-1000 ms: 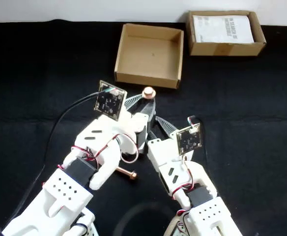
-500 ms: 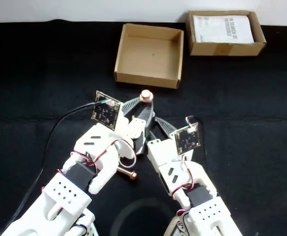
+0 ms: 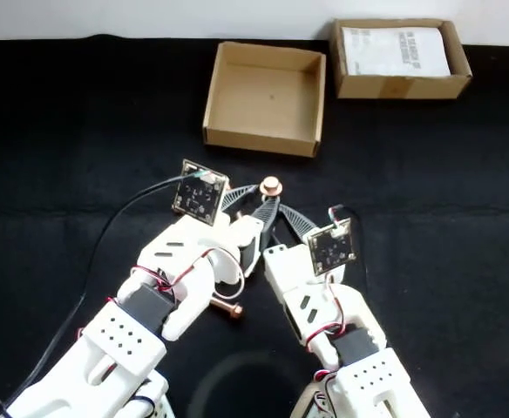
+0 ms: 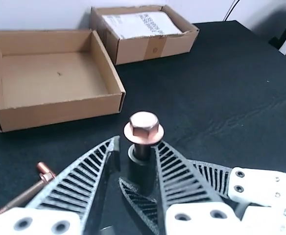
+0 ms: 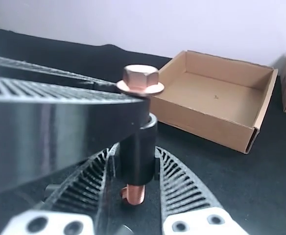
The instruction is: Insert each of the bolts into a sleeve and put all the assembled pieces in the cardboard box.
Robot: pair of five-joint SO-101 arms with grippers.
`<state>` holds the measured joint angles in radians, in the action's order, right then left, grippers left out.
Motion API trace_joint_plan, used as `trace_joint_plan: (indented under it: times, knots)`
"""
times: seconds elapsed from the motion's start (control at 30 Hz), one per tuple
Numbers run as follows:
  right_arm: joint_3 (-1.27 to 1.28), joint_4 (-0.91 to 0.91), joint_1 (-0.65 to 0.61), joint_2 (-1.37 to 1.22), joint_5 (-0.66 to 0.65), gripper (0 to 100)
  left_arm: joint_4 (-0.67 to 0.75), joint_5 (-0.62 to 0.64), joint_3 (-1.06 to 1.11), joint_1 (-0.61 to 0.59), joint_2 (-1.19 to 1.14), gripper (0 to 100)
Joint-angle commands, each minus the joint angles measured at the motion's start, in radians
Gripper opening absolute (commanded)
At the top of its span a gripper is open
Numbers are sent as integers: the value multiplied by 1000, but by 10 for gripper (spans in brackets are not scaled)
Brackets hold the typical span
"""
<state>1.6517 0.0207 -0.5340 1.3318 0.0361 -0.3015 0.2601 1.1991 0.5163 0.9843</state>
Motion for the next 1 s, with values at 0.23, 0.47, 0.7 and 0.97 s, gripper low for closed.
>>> trace_joint_plan:
  times: [0.23, 0.47, 0.7, 0.97]
  knots:
    - [-81, 18, 44, 30, -15, 8, -414, 100, -133, 153, 8, 118]
    - [-81, 18, 45, 28, -15, 8, -574, 181, -200, 254, 8, 119]
    - [-81, 19, 58, 25, -15, 8, -635, 173, -248, 249, 48, 115]
    - [-81, 21, 61, 25, -15, 8, -674, 98, -351, 199, 303, 10]
